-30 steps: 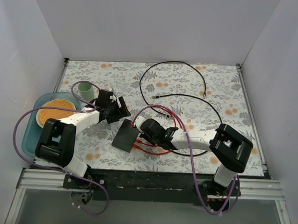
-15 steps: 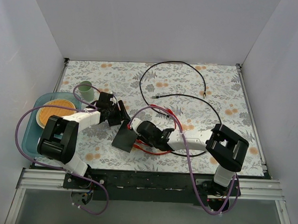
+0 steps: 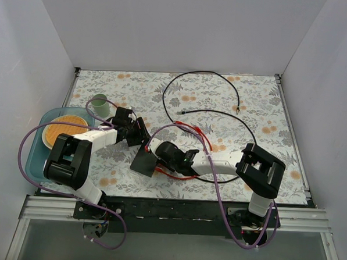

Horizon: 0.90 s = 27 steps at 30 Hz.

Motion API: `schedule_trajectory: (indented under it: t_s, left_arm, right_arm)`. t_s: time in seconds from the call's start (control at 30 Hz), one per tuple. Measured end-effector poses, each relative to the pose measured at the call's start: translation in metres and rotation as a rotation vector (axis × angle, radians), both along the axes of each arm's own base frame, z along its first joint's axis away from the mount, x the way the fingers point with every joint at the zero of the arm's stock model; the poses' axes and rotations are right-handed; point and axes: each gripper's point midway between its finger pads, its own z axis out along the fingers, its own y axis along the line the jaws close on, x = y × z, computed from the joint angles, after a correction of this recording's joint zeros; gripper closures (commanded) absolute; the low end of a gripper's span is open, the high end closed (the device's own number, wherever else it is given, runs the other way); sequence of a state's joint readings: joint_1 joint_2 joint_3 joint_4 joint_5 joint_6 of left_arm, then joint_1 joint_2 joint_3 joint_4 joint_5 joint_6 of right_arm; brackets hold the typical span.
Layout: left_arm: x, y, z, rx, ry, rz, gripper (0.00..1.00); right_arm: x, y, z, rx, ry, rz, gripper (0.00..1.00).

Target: Insert the plug into the switch port

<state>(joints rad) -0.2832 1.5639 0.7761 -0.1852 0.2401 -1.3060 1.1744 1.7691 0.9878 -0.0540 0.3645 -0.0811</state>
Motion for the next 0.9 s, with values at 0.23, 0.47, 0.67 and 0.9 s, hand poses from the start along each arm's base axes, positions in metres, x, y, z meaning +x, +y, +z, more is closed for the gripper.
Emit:
schedule_trajectory:
  t_s: [0.23,0.47,0.67,0.9]
  left_arm:
    - [-0.0001,-0.0002,0.0001,-0.001,0.0,0.0,0.47]
    - [-0.0005,-0.0005,-0.0003,-0.003,0.002,-0.002,0.48]
    - [-0.001,-0.0009,-0.0008,-0.005,0.005,-0.004,0.49]
    - [-0.0012,-0.0013,-0.0007,-0.006,0.006,-0.006,0.5]
  right_arm:
    - [-0.0033,0.002,0.0004,-0.003,0.0,0.009,0.99]
    - [-0.0043,0.0024,0.0003,-0.006,-0.004,0.008,0.99]
    - [-0.0041,0.0027,0.002,-0.008,-0.007,0.0,0.99]
    - [-0.0028,0.0071,0.0055,0.001,-0.01,-0.012,0.99]
